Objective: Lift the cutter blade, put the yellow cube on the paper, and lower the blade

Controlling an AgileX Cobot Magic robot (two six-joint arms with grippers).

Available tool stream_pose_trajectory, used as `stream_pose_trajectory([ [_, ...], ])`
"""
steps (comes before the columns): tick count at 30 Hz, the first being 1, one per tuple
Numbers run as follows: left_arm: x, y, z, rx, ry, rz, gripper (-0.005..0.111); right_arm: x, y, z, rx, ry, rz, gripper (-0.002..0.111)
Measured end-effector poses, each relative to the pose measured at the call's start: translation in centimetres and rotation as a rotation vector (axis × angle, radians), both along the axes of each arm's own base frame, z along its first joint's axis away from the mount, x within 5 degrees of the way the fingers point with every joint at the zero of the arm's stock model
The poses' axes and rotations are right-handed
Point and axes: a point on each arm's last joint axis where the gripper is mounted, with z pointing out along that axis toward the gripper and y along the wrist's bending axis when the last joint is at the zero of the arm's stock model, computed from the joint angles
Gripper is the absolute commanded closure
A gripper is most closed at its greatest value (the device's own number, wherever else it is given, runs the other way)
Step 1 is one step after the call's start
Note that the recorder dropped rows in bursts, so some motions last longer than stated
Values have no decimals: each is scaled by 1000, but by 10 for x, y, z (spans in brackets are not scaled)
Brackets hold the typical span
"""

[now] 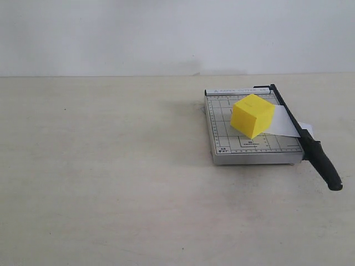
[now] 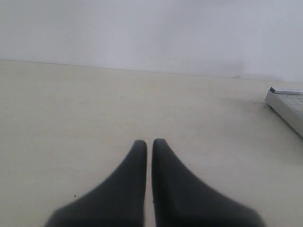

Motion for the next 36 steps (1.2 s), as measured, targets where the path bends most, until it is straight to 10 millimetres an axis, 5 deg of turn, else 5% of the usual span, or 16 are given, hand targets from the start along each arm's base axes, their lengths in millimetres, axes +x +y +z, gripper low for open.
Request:
stream_pose_trajectory([
  [6, 0, 0, 0, -1, -5, 3, 102, -5, 1, -37, 65, 76, 6, 108],
  [30, 0, 0, 1, -2, -11, 6, 102, 5, -7, -35, 86, -59, -85, 108],
  [36, 0, 0, 1, -2, -11, 6, 102, 20, -13, -56, 113, -121, -156, 108],
])
